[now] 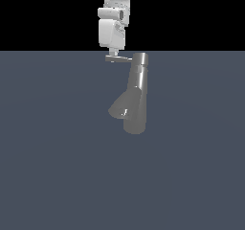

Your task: Turn on the faucet by rotating a designated handle.

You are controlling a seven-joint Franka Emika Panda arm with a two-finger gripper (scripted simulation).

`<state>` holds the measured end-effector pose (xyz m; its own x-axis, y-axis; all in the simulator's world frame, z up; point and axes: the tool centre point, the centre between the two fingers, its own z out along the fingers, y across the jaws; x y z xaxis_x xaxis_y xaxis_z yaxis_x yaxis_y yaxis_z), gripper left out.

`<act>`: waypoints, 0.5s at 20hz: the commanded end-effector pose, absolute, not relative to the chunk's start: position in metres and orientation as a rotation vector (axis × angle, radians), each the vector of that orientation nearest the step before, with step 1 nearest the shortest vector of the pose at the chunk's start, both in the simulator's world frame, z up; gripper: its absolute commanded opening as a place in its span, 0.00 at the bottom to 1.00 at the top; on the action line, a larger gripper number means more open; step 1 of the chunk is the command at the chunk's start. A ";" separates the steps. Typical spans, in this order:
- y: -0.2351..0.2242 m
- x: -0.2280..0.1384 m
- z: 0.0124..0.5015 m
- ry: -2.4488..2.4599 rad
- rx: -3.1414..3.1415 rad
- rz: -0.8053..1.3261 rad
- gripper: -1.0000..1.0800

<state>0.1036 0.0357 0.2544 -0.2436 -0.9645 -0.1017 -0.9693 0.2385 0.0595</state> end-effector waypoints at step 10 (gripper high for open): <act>0.046 0.070 0.264 2.444 -1.912 0.185 0.00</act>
